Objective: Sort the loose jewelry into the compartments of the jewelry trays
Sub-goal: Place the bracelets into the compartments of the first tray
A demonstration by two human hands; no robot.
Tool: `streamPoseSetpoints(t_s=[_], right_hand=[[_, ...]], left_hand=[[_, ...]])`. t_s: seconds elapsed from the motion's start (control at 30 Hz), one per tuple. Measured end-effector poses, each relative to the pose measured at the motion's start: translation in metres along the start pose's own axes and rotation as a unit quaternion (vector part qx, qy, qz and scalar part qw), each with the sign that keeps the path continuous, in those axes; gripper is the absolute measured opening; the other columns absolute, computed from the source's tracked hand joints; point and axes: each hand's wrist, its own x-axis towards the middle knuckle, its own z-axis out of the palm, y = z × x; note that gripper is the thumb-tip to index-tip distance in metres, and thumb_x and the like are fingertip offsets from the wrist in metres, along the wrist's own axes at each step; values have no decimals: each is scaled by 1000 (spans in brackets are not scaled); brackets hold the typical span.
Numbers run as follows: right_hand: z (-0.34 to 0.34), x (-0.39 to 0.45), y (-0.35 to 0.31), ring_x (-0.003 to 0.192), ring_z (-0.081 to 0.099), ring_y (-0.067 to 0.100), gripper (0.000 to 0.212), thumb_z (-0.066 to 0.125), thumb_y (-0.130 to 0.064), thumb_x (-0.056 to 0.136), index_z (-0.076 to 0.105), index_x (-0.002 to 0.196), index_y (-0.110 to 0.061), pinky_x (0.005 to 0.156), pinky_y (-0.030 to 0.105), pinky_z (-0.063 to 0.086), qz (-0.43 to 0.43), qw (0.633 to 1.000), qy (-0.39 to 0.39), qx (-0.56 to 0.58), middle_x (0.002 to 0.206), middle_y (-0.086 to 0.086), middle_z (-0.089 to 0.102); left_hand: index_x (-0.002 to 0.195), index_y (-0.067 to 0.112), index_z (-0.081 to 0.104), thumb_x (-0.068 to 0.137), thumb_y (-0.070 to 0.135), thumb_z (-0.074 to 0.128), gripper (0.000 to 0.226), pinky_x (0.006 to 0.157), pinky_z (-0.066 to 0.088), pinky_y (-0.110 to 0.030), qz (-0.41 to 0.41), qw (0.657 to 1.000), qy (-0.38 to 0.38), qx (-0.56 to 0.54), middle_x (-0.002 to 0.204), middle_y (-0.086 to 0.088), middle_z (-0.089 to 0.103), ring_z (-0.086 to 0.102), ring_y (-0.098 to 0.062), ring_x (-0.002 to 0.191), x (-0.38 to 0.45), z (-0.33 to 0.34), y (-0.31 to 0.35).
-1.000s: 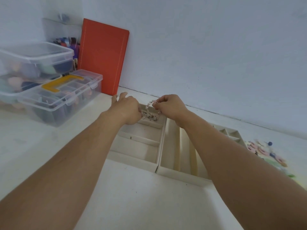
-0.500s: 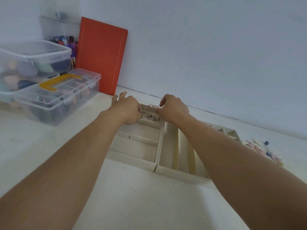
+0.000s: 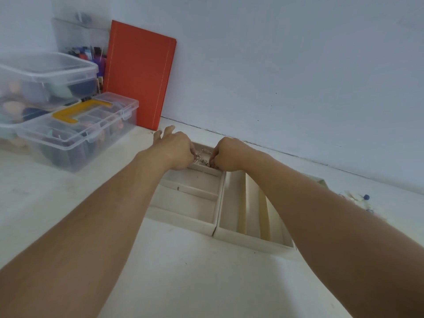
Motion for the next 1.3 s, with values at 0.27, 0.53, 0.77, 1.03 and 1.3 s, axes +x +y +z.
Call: streamPoseSetpoints(t_s=[0.27, 0.53, 0.77, 1.03, 1.3], right_hand=[[-8, 2, -2, 102, 67, 25, 23, 62, -14, 91, 74, 110, -15, 92, 40, 57, 1, 1000, 19, -5, 108, 7, 73], [1, 8, 1, 88, 62, 25, 26, 68, -24, 82, 69, 109, -22, 75, 30, 48, 37, 993, 96, -64, 100, 1, 65], [1, 7, -4, 80, 67, 18, 11, 73, -22, 85, 77, 92, -29, 79, 31, 58, -16, 998, 59, 20, 73, -7, 66], [1, 5, -7, 87, 70, 22, 25, 64, -8, 88, 75, 98, -29, 84, 35, 59, -31, 996, 84, 22, 102, -1, 72], [8, 7, -1, 94, 66, 24, 23, 64, -18, 86, 71, 108, -19, 85, 32, 56, 13, 997, 69, -20, 101, 2, 68]], left_hand=[[110, 41, 74, 97, 42, 55, 24, 121, 1, -48, 5, 1000, -3, 11, 156, 3, 39, -1, -23, 154, 1, 0, 1], [122, 44, 67, 101, 32, 47, 32, 121, -7, -51, 2, 1000, -29, 11, 165, 3, 23, -13, -25, 154, -2, 1, 0], [138, 39, 54, 101, 21, 42, 44, 122, -7, -51, 3, 1000, -27, 10, 169, 3, 7, -17, -24, 154, -3, 2, 5], [139, 38, 57, 101, 23, 38, 45, 121, -11, -56, -33, 996, -54, 57, 170, 2, -5, -24, -29, 152, -3, 0, -1], [146, 42, 46, 99, 23, 36, 52, 120, -13, -59, -34, 996, -66, 54, 169, 2, -9, -27, -30, 151, -3, 3, 1]])
